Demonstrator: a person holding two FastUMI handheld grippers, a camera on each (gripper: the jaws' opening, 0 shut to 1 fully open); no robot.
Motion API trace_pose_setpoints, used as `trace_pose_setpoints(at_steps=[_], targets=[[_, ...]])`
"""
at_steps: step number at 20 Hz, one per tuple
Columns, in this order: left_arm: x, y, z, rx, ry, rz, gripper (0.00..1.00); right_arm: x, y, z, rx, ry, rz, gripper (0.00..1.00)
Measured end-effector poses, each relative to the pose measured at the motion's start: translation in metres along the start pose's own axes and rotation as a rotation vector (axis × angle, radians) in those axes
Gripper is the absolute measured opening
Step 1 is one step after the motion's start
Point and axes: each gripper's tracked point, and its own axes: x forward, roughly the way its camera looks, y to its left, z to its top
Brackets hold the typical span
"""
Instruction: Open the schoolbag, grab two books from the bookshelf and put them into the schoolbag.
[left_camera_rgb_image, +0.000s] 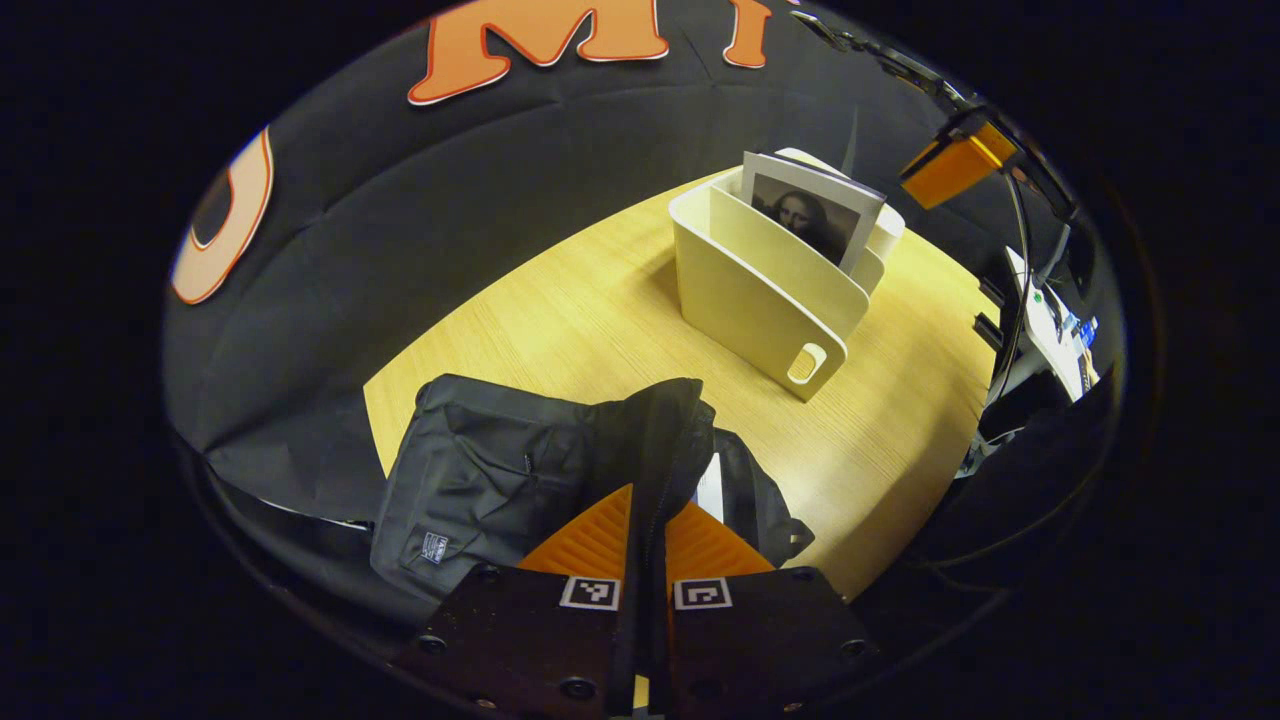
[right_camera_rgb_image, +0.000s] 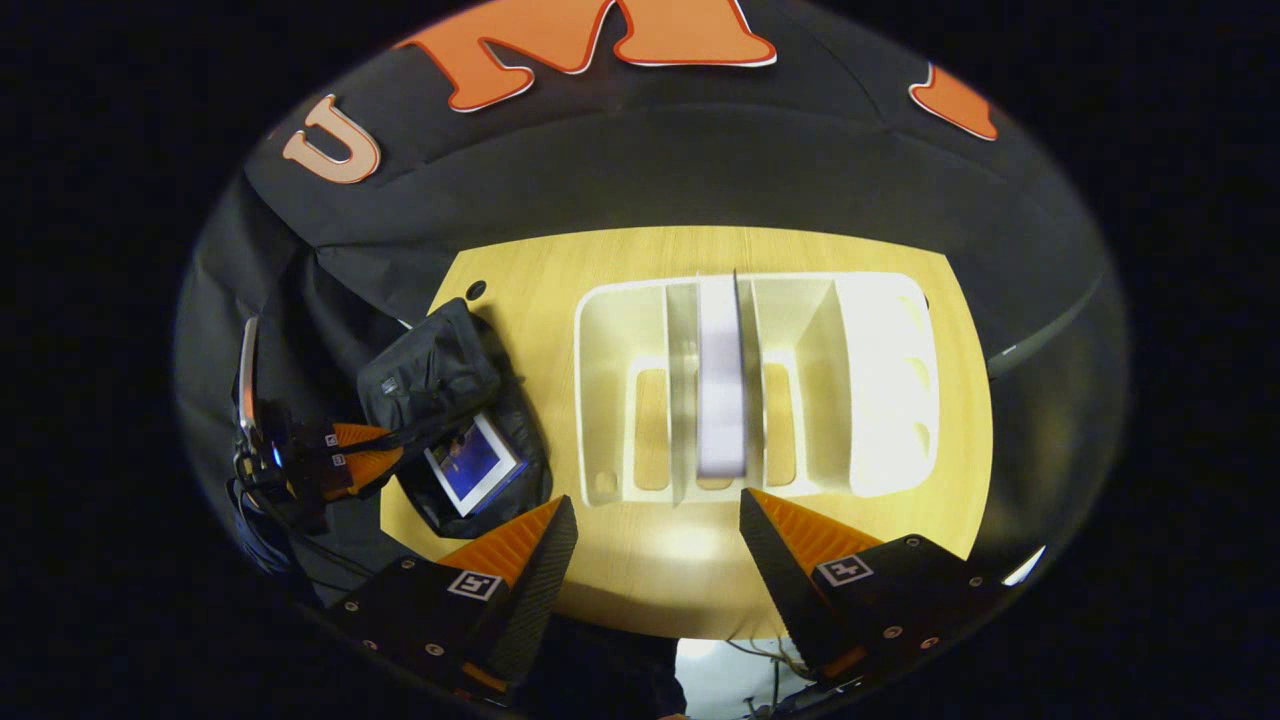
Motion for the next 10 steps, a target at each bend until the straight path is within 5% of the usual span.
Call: trace_pose_setpoints(at_steps=[6,10], targets=[[0.006,-0.004,-0.002,-0.059,0.040,0.027,0.06,0.053,-0.023,0.029,-0.047,0.091,0.002,0.97],[0.008,-0.005,-0.005,-0.087,0.064,0.034,0.06,0.085,-0.030,0.033,-0.048,0.158,-0.002,0.80]])
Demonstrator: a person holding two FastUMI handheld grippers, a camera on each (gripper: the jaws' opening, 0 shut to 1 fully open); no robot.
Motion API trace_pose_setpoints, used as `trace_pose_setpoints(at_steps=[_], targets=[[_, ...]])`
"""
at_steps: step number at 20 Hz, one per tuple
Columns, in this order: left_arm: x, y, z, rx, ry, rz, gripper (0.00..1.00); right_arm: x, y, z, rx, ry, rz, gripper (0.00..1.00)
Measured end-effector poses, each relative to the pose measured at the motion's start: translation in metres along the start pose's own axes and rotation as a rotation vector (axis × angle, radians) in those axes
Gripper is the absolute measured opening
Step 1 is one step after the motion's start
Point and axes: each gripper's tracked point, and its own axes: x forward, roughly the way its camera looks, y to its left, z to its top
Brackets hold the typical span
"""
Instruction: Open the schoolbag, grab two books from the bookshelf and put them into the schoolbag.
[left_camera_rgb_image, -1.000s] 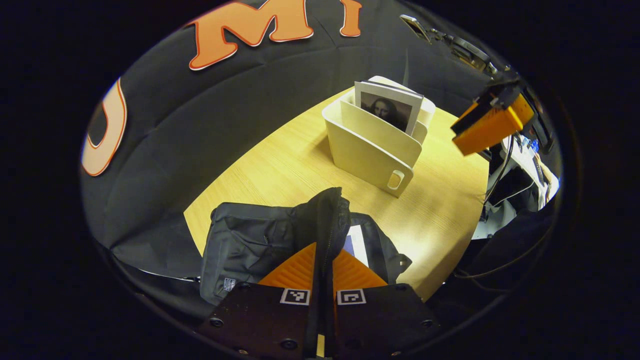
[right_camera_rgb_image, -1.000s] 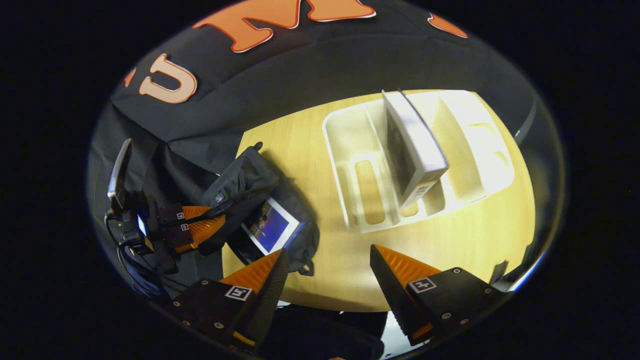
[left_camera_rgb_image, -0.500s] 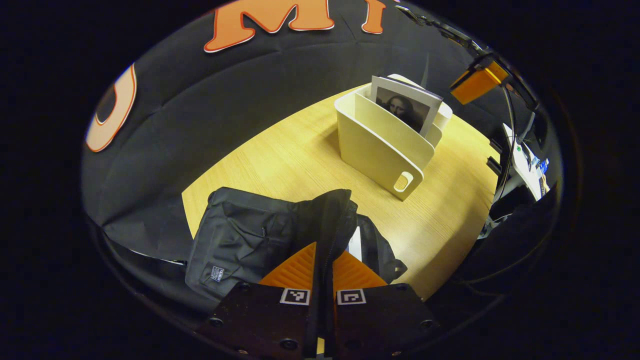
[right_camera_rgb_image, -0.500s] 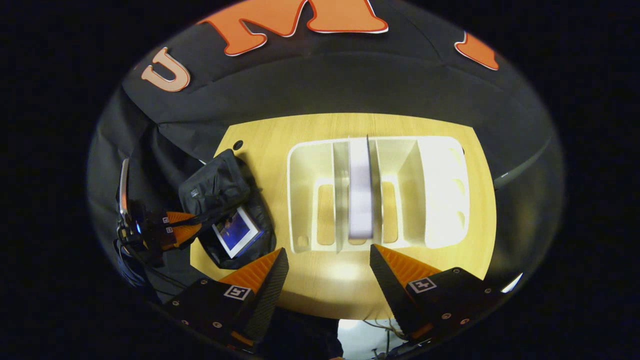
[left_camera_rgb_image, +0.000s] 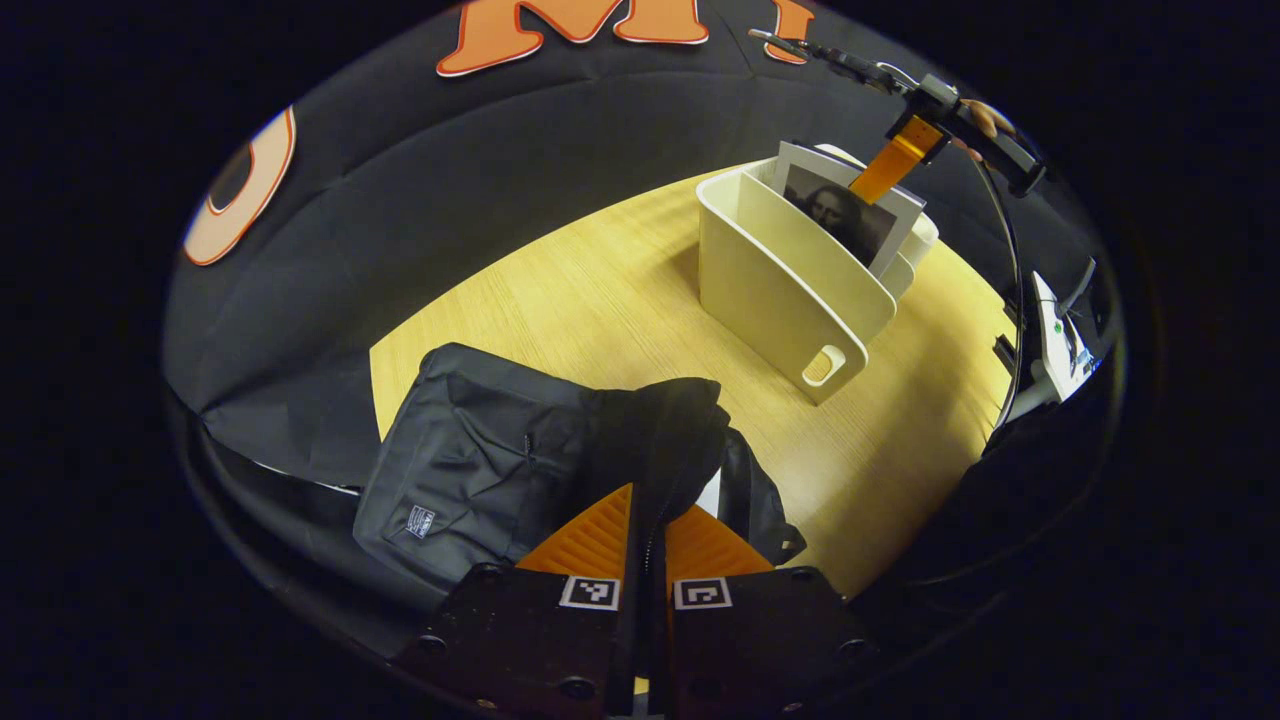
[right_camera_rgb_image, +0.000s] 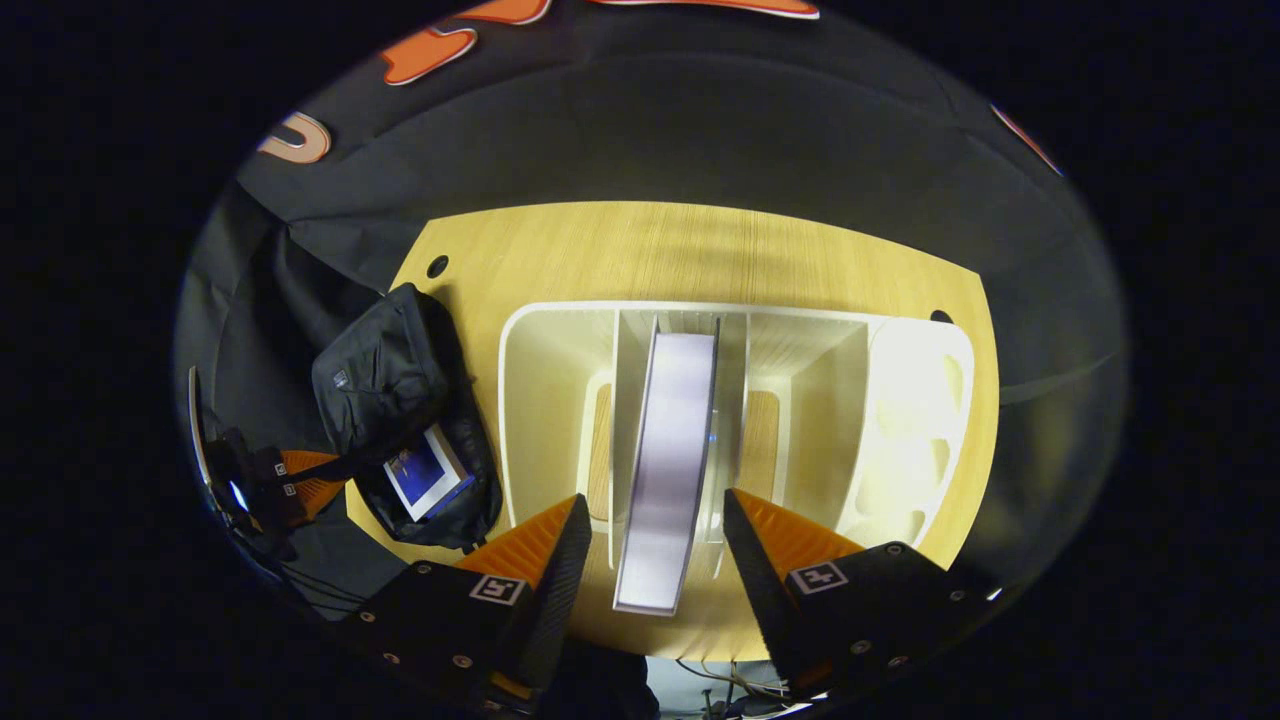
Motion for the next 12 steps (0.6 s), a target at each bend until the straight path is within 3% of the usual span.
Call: trace_pose_setpoints(at_steps=[5,8,10,11,12], targets=[[0.001,-0.001,-0.001,-0.010,0.015,0.003,0.06,0.027,-0.007,0.002,0.013,0.064,-0.035,0.51],[0.001,-0.001,0.000,-0.005,0.010,0.001,0.06,0.031,-0.014,0.002,0.070,0.083,-0.063,0.43],[0.001,-0.001,0.001,0.003,0.003,-0.003,0.06,0.023,-0.021,0.002,0.099,0.076,-0.080,0.47],[0.001,-0.001,0.001,0.005,0.000,-0.008,0.06,0.018,-0.022,0.001,0.106,0.067,-0.083,0.39],[0.001,-0.001,0.001,0.007,-0.003,-0.012,0.06,0.010,-0.023,0.000,0.112,0.058,-0.085,0.39]])
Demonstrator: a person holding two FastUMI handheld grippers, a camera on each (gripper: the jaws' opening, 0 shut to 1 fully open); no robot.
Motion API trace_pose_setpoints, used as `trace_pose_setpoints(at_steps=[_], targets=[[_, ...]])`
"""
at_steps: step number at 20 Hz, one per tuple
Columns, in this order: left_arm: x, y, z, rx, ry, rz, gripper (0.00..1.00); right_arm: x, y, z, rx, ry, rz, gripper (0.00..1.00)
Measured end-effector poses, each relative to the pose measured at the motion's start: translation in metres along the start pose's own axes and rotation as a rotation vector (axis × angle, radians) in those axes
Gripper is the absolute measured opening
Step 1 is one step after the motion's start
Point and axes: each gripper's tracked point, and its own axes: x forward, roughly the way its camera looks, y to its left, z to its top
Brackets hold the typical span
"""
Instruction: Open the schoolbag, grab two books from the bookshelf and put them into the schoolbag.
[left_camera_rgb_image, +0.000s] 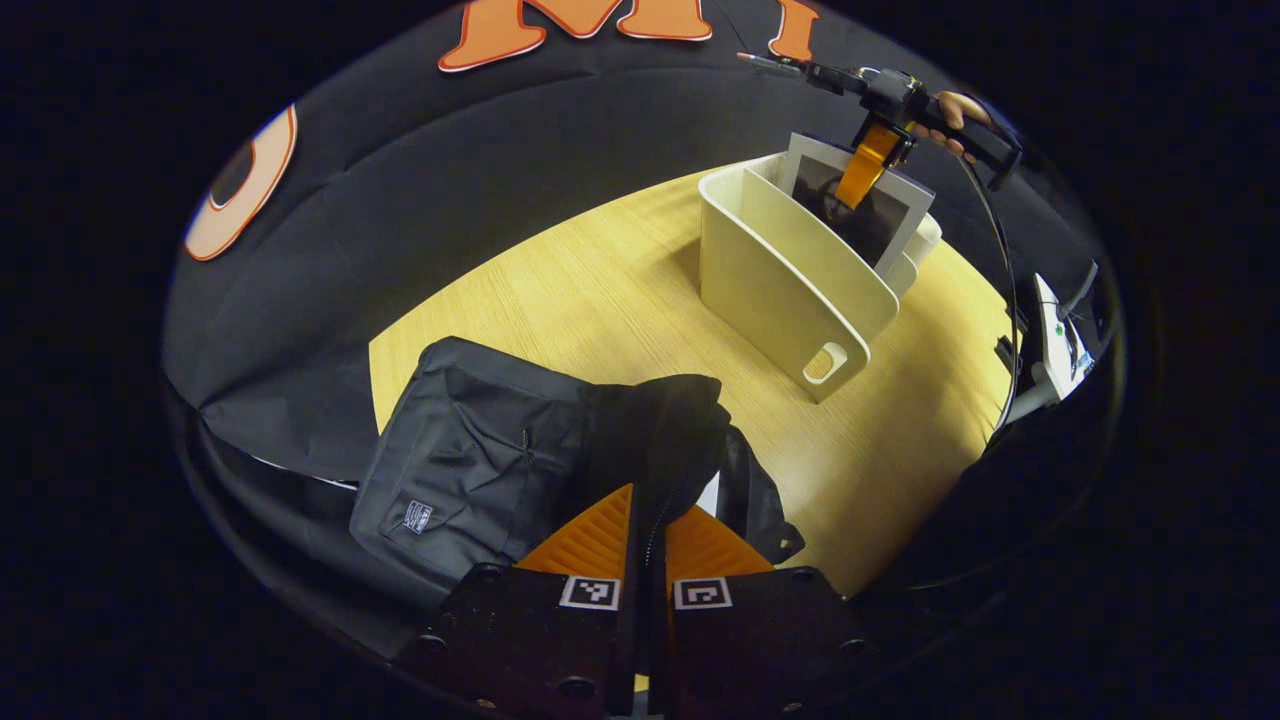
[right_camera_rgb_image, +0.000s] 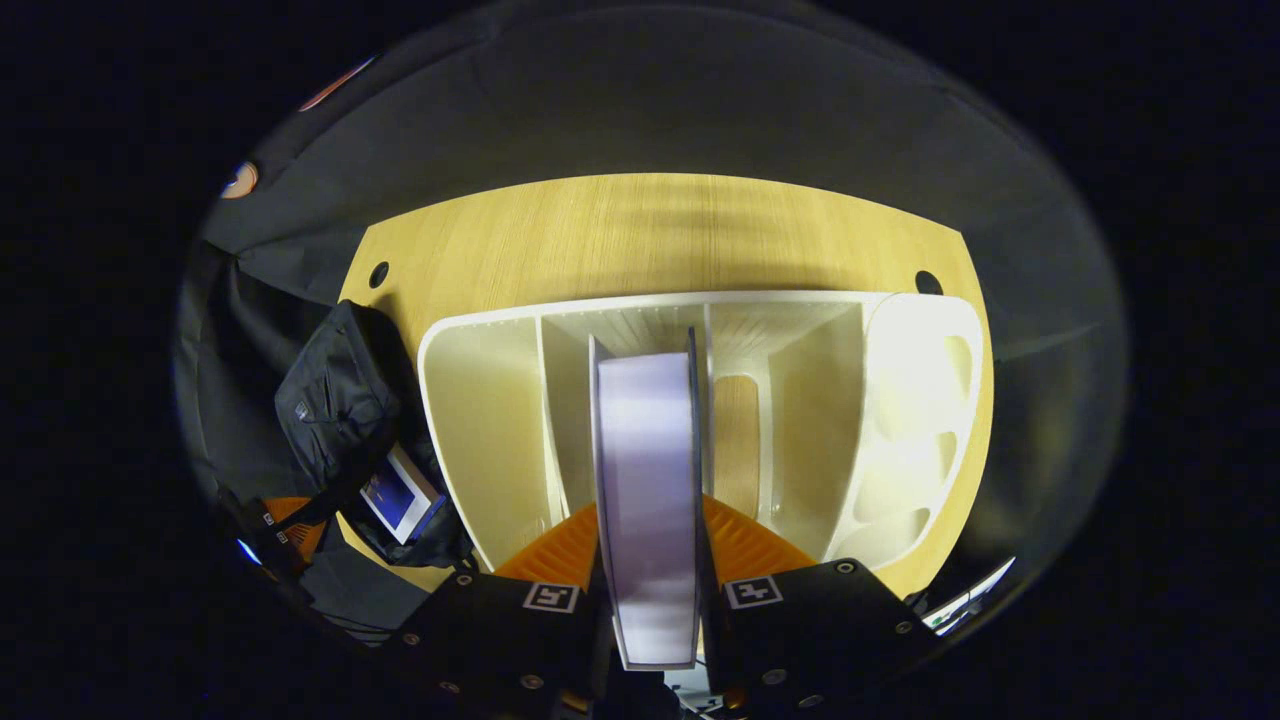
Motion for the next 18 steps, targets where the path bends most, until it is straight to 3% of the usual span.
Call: trace_pose_setpoints(at_steps=[8,18], targets=[[-0.001,0.005,-0.001,0.045,-0.031,-0.041,0.06,-0.075,0.008,-0.016,0.037,-0.124,-0.008,0.38],[-0.004,0.014,-0.003,0.125,-0.063,-0.082,0.06,-0.136,0.038,-0.073,0.115,-0.269,0.015,0.38]])
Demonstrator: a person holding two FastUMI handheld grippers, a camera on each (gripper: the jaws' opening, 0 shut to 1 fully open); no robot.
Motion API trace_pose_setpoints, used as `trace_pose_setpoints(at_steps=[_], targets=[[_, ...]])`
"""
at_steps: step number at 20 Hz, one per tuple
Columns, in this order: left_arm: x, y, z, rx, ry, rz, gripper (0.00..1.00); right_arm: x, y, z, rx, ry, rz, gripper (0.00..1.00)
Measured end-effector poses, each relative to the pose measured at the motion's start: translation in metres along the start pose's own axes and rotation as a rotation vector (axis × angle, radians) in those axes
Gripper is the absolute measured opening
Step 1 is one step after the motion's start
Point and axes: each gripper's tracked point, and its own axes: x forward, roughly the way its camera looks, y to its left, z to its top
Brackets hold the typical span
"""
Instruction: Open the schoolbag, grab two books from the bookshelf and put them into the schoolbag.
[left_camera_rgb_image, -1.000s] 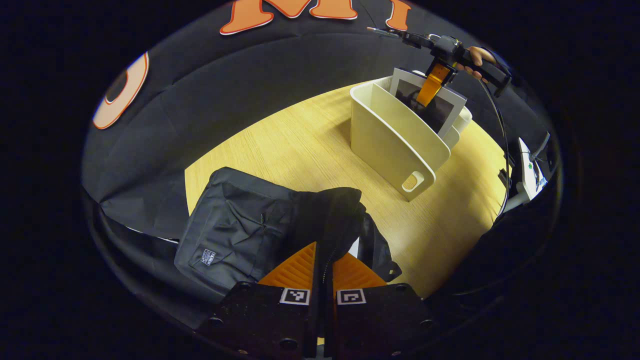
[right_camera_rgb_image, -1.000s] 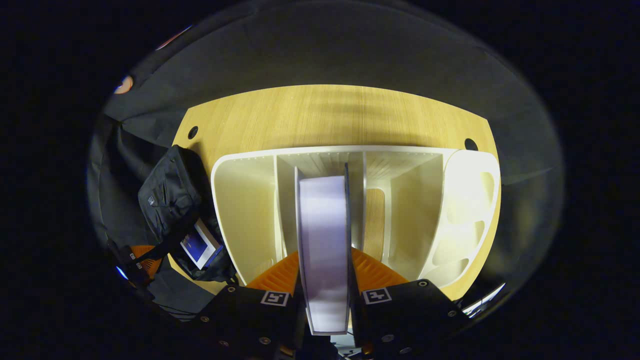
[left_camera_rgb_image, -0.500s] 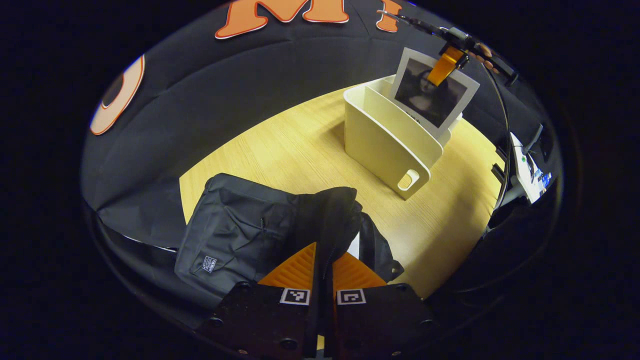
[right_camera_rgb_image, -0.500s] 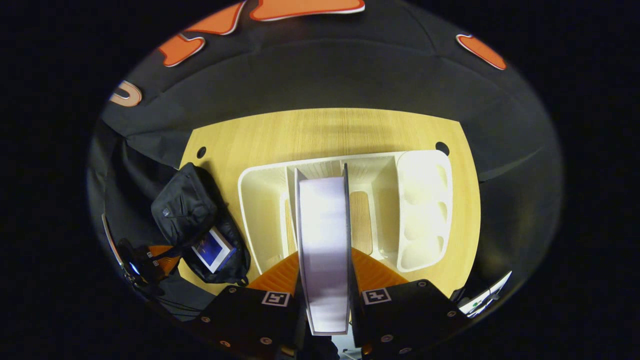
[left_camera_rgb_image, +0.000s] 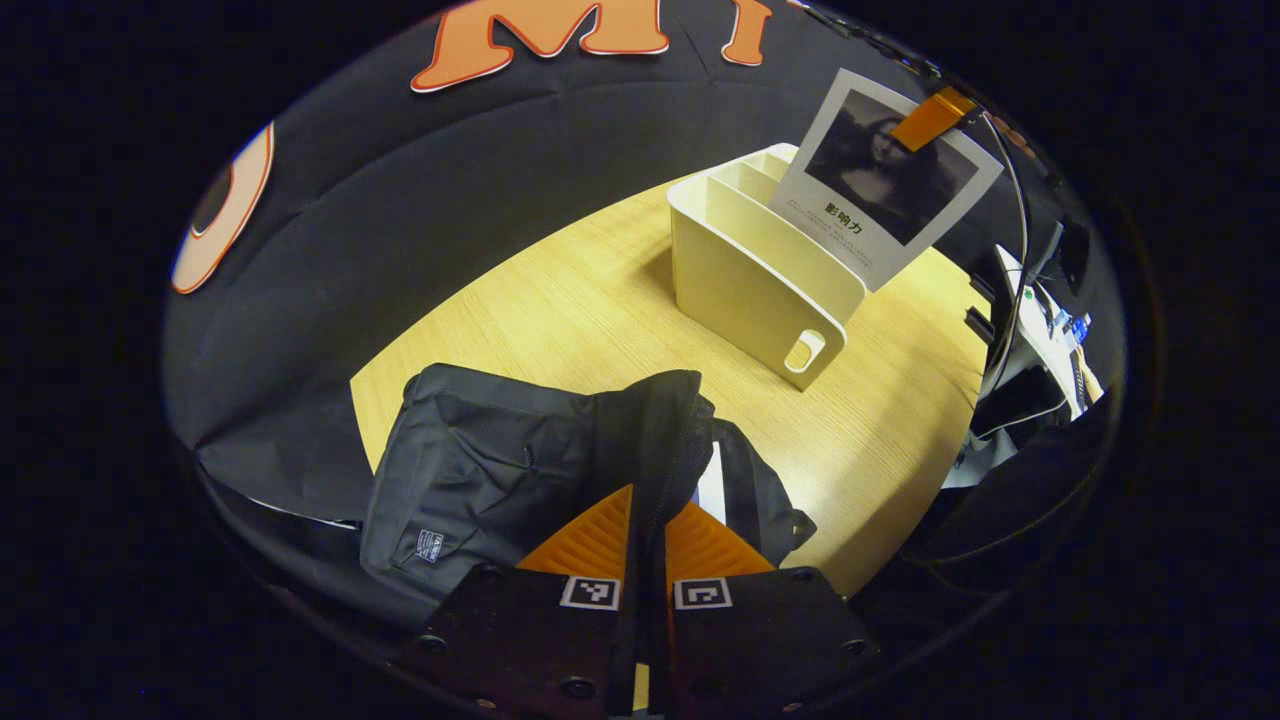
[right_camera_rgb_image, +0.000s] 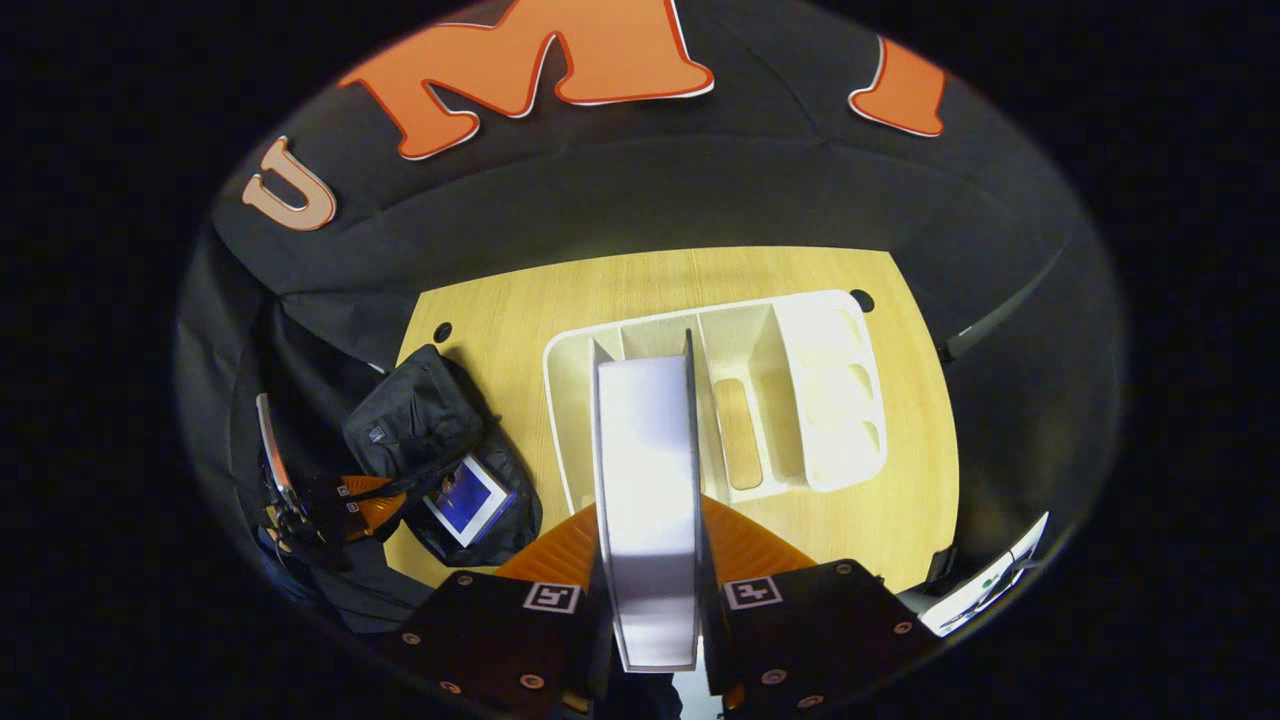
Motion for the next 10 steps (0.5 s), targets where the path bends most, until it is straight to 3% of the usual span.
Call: trace_pose_setpoints(at_steps=[6,10], targets=[[-0.001,0.003,0.001,0.038,-0.007,-0.023,0.06,-0.032,0.027,-0.031,0.110,-0.059,0.095,0.37],[-0.001,0.003,0.001,0.056,-0.007,-0.035,0.06,-0.036,0.070,-0.056,0.183,-0.087,0.201,0.37]])
